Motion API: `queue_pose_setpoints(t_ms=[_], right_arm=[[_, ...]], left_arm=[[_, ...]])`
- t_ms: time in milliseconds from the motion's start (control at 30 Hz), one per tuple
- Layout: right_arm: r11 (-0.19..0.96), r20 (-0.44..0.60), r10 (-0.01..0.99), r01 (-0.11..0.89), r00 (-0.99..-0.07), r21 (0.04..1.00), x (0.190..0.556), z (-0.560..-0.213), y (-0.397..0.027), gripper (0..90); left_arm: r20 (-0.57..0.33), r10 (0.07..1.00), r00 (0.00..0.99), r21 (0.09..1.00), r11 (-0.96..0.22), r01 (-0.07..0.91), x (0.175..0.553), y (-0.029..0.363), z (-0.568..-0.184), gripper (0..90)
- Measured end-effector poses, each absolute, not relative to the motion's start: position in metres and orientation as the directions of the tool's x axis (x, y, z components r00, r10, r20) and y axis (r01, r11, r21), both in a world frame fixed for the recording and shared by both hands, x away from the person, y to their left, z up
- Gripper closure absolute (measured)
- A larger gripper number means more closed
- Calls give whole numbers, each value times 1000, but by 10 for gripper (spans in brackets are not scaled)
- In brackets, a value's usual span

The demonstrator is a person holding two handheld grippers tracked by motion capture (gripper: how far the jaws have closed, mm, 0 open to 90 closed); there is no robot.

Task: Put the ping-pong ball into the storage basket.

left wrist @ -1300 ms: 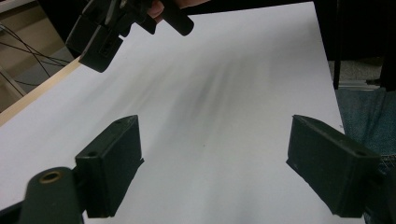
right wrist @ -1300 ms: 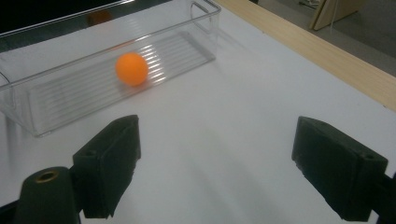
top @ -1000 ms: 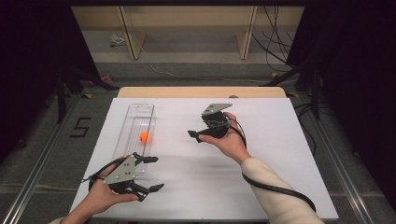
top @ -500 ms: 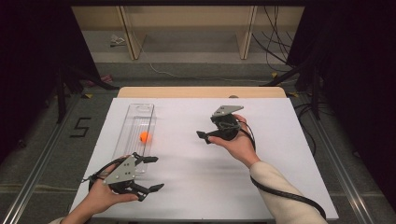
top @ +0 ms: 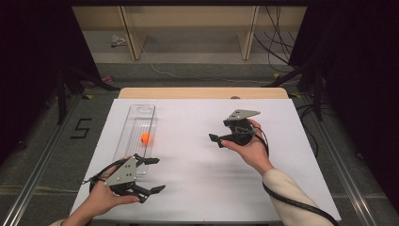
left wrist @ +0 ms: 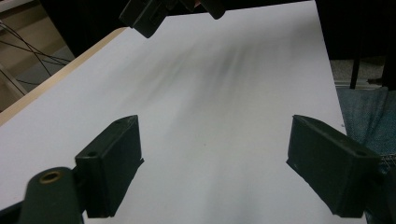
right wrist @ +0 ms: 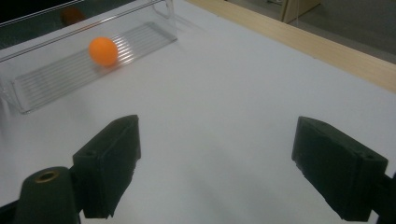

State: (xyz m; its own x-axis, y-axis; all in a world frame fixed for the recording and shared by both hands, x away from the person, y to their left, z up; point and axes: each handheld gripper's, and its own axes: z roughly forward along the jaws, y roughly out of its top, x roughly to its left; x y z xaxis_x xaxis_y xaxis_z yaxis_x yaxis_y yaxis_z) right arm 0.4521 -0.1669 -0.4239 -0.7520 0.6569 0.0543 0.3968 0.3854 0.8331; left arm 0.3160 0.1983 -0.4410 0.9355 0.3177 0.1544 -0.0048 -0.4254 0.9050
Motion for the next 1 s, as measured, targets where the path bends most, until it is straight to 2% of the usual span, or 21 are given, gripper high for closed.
queue_pose_setpoints(t_ms=[1000], right_arm=[[351,69,696,422,-715,836,417,-425,-217,164]], left_arm=[[157,321,934,905,-426,-5,316,199,-441,173]])
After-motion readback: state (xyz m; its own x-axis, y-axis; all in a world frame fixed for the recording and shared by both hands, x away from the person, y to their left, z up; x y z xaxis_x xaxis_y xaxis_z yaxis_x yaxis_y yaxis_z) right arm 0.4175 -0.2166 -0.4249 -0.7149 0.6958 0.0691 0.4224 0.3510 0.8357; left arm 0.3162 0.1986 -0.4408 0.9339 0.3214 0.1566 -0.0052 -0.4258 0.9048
